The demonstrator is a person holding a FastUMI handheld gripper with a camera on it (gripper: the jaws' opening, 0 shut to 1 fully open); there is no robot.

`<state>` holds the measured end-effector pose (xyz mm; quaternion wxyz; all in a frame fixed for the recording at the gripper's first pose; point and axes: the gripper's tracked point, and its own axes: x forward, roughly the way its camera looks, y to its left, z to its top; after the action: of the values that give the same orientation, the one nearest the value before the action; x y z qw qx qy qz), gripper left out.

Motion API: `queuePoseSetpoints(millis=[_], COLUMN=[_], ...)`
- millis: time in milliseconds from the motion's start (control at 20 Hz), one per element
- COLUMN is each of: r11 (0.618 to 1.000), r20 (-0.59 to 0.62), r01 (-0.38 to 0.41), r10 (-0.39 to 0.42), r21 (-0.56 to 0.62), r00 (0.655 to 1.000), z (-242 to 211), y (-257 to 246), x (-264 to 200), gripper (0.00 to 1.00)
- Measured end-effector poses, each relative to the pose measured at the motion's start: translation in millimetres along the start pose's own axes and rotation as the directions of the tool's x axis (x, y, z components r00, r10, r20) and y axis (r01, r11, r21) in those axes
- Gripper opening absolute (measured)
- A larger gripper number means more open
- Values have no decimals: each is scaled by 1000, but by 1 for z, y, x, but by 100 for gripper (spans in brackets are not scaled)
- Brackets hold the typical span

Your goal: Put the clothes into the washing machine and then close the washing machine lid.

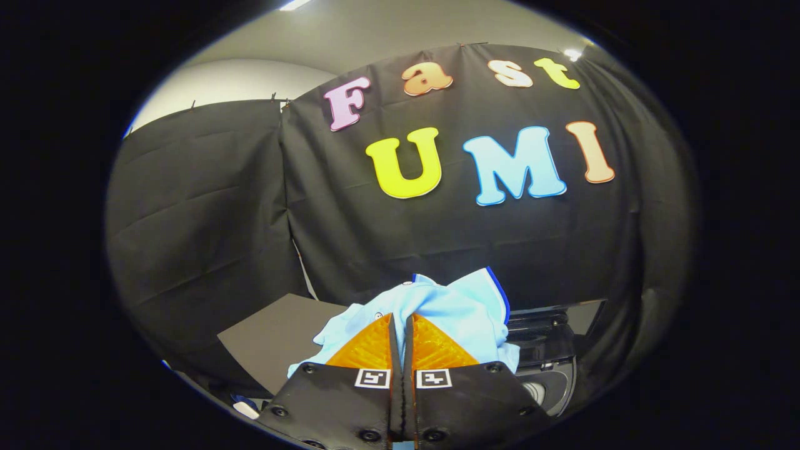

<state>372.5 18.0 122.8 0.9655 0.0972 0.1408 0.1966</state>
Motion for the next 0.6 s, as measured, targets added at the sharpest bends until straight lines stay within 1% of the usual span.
queuePoseSetpoints(millis=[150,300,600], r11=[999,996,987], r20=[7,21,1], r01=[50,81,160], r10=[-51,-82,-160], r21=[19,41,21], r00=[999,996,987], z=[-2,-2,-18], y=[-27,-45,-80], x=[-12,-26,-35], gripper=[1,1,1])
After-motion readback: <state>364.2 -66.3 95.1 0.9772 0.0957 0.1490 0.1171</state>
